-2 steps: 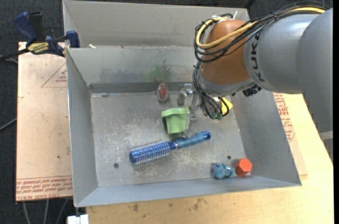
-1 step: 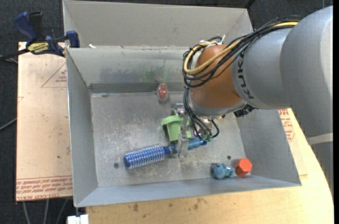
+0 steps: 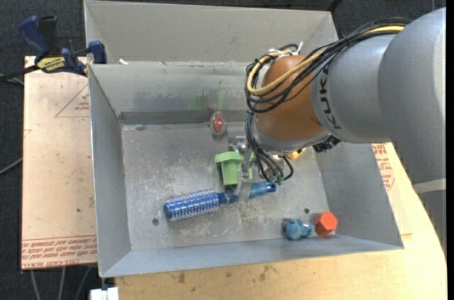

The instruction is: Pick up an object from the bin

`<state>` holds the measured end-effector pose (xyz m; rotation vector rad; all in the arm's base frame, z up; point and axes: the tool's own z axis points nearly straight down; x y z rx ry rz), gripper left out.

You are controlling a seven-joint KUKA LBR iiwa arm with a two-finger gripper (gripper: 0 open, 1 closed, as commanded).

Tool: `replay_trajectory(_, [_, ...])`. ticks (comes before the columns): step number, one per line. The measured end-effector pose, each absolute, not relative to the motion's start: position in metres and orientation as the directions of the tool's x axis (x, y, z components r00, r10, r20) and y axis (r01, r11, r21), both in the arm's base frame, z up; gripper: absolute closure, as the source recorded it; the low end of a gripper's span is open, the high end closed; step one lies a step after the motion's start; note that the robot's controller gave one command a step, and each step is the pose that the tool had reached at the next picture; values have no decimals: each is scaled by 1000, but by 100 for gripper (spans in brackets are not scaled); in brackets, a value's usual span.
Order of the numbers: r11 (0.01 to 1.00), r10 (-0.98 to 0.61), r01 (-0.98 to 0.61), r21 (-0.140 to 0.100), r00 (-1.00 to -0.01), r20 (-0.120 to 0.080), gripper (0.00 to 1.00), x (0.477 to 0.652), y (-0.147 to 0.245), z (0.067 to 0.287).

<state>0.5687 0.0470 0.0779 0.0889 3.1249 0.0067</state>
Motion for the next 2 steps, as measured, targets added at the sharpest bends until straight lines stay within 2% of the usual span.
replay_trajectory(1, [993,121,121,0,-993,-11,100,521,-42,299])
replay_trajectory(2, [892,451,451,0,-892,3,100,538,-37,232])
